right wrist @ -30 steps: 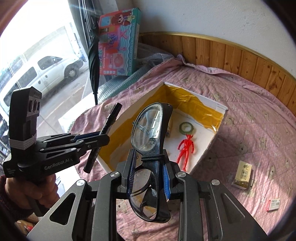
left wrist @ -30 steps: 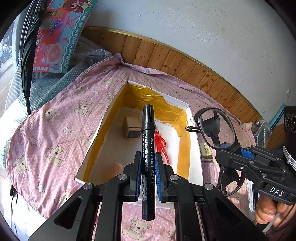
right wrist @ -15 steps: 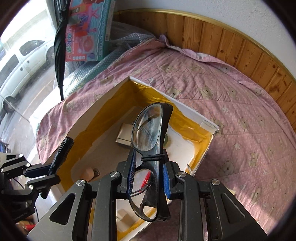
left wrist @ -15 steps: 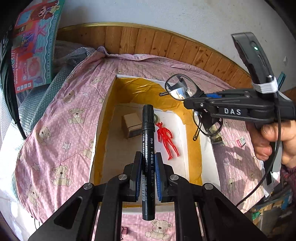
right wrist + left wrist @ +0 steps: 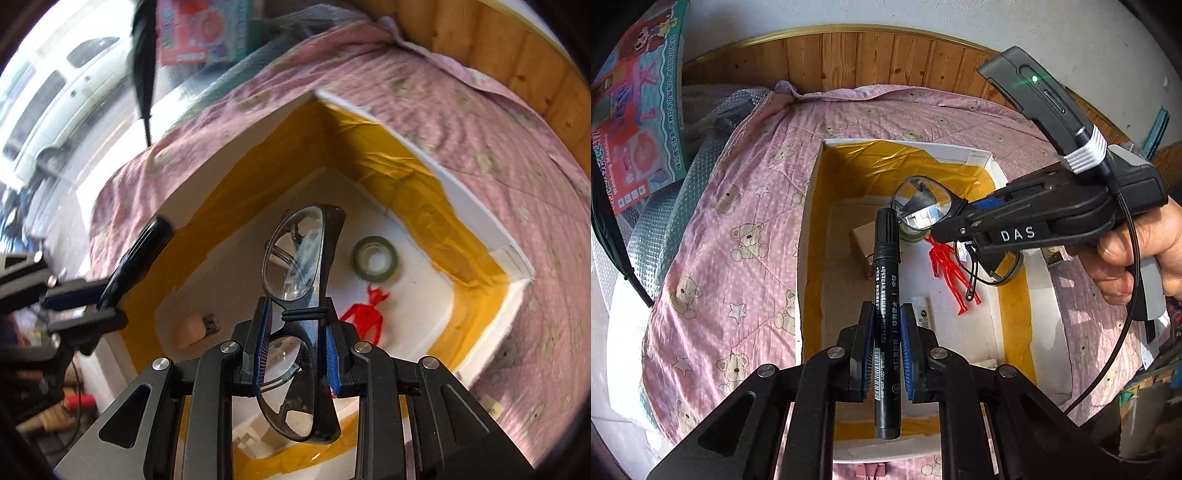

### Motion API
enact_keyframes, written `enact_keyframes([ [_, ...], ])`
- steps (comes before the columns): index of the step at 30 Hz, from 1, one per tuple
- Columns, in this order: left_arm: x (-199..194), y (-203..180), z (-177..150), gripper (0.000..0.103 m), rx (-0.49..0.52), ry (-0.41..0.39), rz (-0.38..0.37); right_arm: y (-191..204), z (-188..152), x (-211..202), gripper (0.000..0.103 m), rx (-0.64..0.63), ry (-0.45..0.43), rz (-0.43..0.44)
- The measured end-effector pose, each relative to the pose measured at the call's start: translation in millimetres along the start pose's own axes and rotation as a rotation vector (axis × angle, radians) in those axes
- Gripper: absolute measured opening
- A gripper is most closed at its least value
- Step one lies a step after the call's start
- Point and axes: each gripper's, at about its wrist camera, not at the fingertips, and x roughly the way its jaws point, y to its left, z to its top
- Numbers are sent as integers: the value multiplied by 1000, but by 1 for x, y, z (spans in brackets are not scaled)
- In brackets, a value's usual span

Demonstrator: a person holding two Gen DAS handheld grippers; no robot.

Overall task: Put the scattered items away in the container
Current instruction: 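Carry the black marker and black glasses with both tools toward the box, then lower into the box and open the right tool while the left tool releases the marker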

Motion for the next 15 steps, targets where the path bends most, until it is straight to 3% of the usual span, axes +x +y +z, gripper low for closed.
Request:
enact_keyframes([
  [5, -11, 5, -3, 14, -24, -20, -11, 47, -7, 18, 27, -347, 117, 6],
  [12, -16, 10, -19, 14, -26, 1, -21, 63, 0, 55, 27, -587, 254, -15],
  [15, -18, 11, -23, 14, -2, 7, -30, 66, 5, 73, 27, -684, 279, -91],
])
